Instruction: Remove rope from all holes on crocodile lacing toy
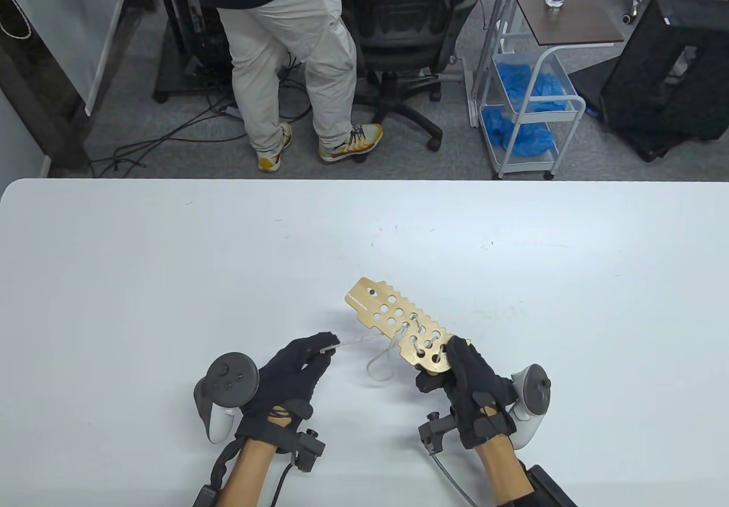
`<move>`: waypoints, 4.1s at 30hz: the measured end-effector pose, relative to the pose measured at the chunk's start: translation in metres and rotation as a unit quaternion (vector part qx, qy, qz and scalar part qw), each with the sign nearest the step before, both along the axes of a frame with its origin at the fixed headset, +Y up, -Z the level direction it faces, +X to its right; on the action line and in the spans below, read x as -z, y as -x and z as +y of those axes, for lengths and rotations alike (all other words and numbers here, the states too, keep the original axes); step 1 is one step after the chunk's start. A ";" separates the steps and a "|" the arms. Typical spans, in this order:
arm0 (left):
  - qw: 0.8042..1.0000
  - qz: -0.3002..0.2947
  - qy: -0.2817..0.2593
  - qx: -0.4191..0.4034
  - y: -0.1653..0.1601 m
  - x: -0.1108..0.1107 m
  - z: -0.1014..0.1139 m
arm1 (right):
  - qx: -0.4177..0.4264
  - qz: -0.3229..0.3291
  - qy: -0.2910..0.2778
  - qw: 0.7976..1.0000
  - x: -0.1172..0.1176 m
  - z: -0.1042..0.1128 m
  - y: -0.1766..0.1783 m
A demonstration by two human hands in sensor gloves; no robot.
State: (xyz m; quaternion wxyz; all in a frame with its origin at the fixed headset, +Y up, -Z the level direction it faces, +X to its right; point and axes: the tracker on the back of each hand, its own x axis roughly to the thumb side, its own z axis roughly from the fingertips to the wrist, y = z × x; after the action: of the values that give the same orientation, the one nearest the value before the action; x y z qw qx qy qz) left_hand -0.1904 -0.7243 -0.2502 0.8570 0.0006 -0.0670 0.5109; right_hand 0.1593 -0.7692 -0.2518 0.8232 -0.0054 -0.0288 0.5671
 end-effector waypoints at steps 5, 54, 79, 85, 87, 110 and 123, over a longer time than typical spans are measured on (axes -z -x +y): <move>0.999 0.047 -0.005 0.005 0.012 -0.001 0.002 | 0.010 -0.020 0.010 1.000 0.001 -0.003 -0.009; 0.968 0.220 0.018 -0.116 0.087 -0.001 -0.012 | 0.265 -0.172 0.060 0.947 -0.003 -0.029 -0.071; 0.989 0.112 0.010 -0.093 0.033 0.002 -0.008 | 0.058 0.033 -0.036 0.997 0.004 -0.003 0.002; 0.992 0.035 0.015 -0.120 0.011 0.001 -0.009 | 0.017 0.151 -0.074 0.986 -0.004 0.006 0.046; 0.990 0.010 0.020 -0.143 0.006 0.002 -0.011 | 0.010 0.186 -0.084 0.979 -0.006 0.007 0.056; 0.946 -0.153 0.076 -0.276 -0.020 0.004 -0.018 | -0.002 0.262 -0.096 0.960 -0.012 0.009 0.078; 0.880 -0.282 0.072 -0.376 -0.043 -0.003 -0.006 | 0.008 0.192 -0.087 0.977 -0.007 0.010 0.059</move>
State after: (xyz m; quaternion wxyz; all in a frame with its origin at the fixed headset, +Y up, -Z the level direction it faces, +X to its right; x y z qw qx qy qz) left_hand -0.1473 -0.7306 -0.2469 0.5430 -0.1800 -0.2640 0.7766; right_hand 0.1005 -0.7594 -0.2453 0.8153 0.1755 0.0805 0.5459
